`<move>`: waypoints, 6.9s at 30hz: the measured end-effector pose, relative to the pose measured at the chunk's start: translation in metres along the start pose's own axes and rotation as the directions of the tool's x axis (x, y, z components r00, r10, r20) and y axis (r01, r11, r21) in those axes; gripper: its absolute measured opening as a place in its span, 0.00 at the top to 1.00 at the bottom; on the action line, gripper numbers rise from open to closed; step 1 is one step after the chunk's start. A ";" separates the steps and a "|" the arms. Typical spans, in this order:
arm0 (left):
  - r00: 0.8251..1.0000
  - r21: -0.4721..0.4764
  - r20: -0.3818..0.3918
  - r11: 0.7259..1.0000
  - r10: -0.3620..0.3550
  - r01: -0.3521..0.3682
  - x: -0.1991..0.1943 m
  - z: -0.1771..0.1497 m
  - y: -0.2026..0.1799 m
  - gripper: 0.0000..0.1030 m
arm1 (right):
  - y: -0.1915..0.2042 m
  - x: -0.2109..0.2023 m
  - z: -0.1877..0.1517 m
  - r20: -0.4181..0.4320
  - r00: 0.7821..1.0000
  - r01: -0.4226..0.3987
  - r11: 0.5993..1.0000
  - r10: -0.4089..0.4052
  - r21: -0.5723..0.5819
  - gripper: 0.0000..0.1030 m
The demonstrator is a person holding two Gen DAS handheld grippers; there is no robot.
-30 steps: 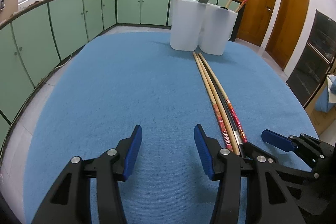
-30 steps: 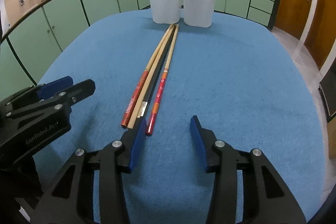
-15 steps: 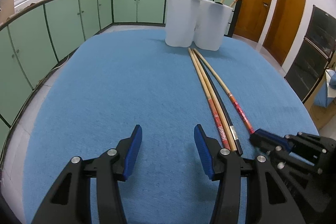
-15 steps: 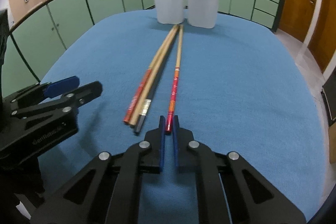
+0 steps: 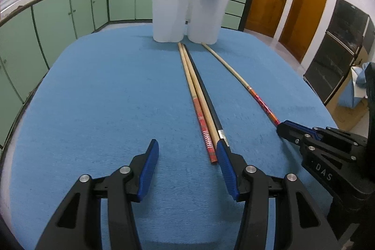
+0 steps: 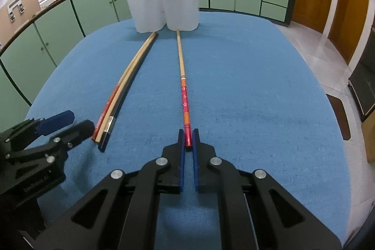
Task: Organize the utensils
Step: 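Grasp a red-patterned chopstick end with the right tool, then grasp a red-patterned chopstick with the left tool while the right tool lifts its chopstick, then carry both chopsticks upright into the white cups and open both tools, then move both open tools back over the last wooden and black chopsticks, then grasp the black chopstick end with the right tool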
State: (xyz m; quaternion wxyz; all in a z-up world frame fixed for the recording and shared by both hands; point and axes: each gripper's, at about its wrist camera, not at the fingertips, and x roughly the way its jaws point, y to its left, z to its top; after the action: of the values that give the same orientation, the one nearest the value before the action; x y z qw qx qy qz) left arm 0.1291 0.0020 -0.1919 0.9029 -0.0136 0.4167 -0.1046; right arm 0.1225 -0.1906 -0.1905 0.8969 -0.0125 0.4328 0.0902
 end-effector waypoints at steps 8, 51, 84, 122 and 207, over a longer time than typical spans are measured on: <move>0.999 -0.005 -0.022 0.999 0.039 -0.039 0.003 -0.001 0.001 0.49 | 0.002 -0.001 -0.001 0.002 1.000 -0.008 1.000 0.008 -0.006 0.95; 0.963 -0.027 0.261 0.998 0.065 -0.060 -0.084 0.045 -0.001 0.95 | 0.018 -0.080 0.036 0.208 0.977 -0.026 0.997 0.041 -0.072 0.95; 0.839 0.069 0.541 0.997 -0.060 0.027 -0.145 0.221 -0.004 0.95 | 0.010 -0.167 0.262 0.482 0.856 -0.126 0.980 0.185 -0.153 0.95; 0.889 0.060 0.457 0.998 -0.014 -0.015 -0.051 0.247 0.017 0.60 | -0.011 -0.072 0.245 0.450 0.892 -0.008 0.995 0.050 -0.094 0.48; 0.997 -0.083 0.005 0.994 0.078 -0.077 -0.011 0.000 0.046 0.50 | 0.056 -0.007 -0.007 -0.013 0.999 -0.054 0.991 0.052 -0.126 0.94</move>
State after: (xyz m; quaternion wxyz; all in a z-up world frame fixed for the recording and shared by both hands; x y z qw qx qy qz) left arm 0.1308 0.0490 -0.1888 0.9066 -0.0353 0.4173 -0.0520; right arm 0.1029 -0.1373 -0.1865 0.8894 -0.0583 0.4309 0.1412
